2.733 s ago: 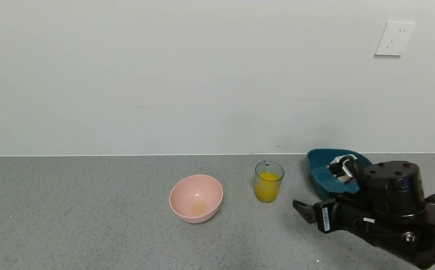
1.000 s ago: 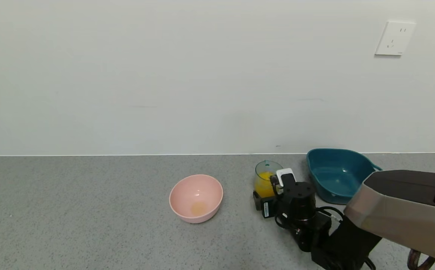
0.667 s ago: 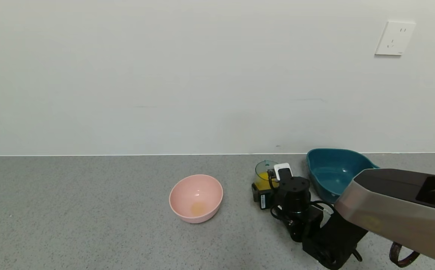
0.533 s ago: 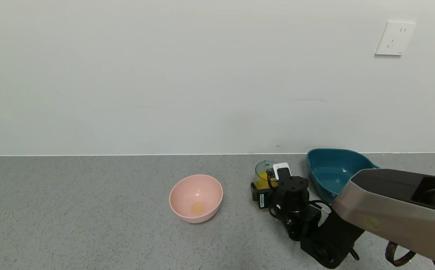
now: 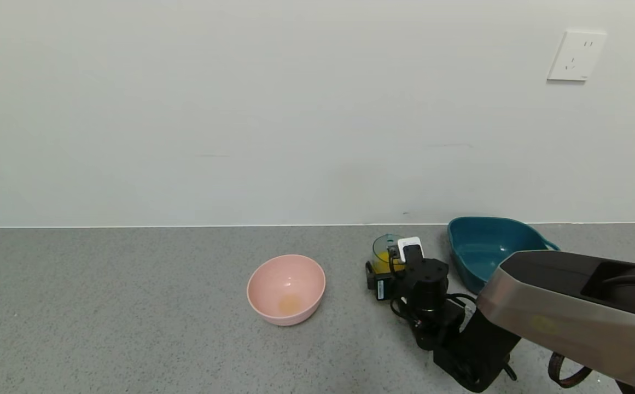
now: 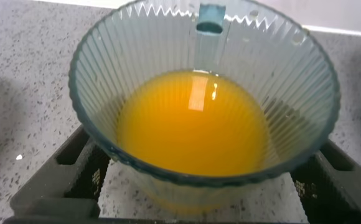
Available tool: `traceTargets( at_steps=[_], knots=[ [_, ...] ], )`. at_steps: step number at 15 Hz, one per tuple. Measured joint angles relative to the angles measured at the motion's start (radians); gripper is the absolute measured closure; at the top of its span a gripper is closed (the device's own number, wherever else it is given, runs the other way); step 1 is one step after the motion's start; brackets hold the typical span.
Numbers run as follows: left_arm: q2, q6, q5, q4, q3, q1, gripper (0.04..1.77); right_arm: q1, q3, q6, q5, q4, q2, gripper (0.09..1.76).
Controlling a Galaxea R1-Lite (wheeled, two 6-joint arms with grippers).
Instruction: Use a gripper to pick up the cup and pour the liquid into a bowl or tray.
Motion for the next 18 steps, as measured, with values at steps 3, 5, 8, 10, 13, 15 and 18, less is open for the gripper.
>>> traceTargets(
  at_steps=[3,5,8,10,13,15,18],
  knots=[
    [0.0,0.0,0.0,0.0,0.0,0.0,0.09,0.006,-0.001,-0.03,-0.003,-0.066,0.024,0.14],
    [0.0,0.0,0.0,0.0,0.0,0.0,0.09,0.008,0.0,-0.03,-0.003,-0.089,0.036,0.14],
    [0.0,0.0,0.0,0.0,0.0,0.0,0.09,0.004,-0.001,-0.028,0.001,-0.11,0.053,0.14],
    [0.0,0.0,0.0,0.0,0.0,0.0,0.09,0.003,-0.001,-0.026,0.003,-0.117,0.059,0.14],
    [0.0,0.0,0.0,0.0,0.0,0.0,0.09,0.001,-0.003,-0.016,0.006,-0.119,0.066,0.14],
    [0.0,0.0,0.0,0.0,0.0,0.0,0.09,0.001,-0.006,-0.012,0.008,-0.123,0.076,0.14],
    [0.0,0.0,0.0,0.0,0.0,0.0,0.09,0.0,-0.016,-0.006,0.011,-0.136,0.092,0.14]
  ],
)
